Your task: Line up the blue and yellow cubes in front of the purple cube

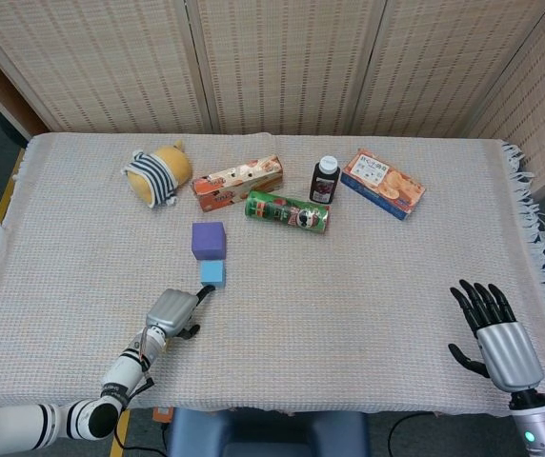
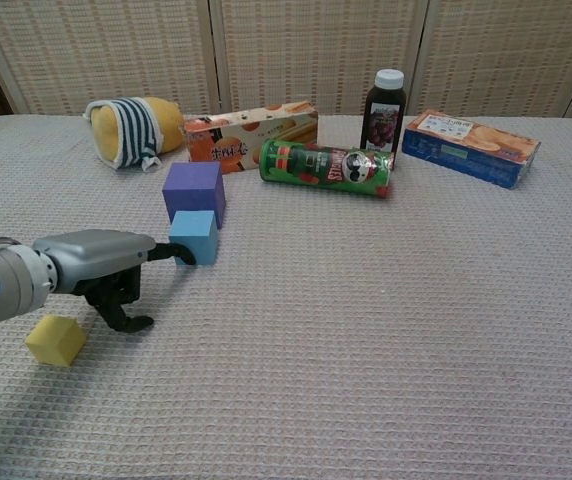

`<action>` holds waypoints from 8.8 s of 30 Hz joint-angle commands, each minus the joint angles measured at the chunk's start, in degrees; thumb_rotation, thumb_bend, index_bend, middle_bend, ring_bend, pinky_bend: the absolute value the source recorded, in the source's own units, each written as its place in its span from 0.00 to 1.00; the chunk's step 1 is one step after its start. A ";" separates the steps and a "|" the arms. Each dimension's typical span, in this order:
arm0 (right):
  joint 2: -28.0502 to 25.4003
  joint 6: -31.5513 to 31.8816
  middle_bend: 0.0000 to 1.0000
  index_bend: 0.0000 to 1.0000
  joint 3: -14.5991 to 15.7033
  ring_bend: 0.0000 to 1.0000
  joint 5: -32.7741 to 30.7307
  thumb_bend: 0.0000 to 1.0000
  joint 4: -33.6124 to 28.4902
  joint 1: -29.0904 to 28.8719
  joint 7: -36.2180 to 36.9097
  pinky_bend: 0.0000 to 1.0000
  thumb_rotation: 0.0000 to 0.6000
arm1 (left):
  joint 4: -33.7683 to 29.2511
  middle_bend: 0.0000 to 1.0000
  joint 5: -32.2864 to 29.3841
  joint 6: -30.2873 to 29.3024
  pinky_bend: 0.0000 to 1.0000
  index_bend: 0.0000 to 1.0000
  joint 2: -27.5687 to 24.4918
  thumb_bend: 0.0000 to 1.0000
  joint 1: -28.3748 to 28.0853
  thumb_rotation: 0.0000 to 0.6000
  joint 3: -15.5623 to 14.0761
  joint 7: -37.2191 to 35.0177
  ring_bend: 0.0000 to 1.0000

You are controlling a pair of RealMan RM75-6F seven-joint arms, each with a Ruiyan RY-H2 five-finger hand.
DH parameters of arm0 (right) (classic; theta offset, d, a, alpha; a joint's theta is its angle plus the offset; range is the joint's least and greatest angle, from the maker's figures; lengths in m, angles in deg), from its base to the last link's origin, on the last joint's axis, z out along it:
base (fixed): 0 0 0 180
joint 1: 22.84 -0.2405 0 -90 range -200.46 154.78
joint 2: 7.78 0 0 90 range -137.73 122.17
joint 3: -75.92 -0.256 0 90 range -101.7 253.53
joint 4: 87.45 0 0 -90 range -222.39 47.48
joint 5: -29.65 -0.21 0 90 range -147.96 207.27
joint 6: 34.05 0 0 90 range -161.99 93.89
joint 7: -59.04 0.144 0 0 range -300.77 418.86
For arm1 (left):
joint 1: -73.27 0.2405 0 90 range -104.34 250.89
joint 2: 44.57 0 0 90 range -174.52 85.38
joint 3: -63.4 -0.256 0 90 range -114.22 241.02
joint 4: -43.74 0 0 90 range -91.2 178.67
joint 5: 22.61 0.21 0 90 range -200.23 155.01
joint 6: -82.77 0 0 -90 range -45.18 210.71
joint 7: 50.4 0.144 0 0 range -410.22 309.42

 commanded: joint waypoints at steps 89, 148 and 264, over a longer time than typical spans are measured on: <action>-1.03 3.22 0.00 0.00 2.70 0.00 6.09 0.03 -1.75 1.26 0.30 0.00 0.91 | -10.23 1.00 13.72 -15.73 1.00 0.34 -7.24 0.34 12.49 1.00 -10.59 -1.64 1.00; -1.39 0.71 0.00 0.00 1.51 0.00 3.09 0.03 -1.56 0.48 1.94 0.00 0.91 | 7.60 1.00 8.42 -8.31 1.00 0.54 9.85 0.35 3.96 1.00 5.68 -2.27 1.00; -2.14 1.11 0.00 0.00 1.63 0.00 3.37 0.03 -2.51 0.82 2.07 0.00 0.91 | 2.96 1.00 12.14 -7.03 1.00 0.15 7.25 0.45 7.88 1.00 -0.60 -4.39 1.00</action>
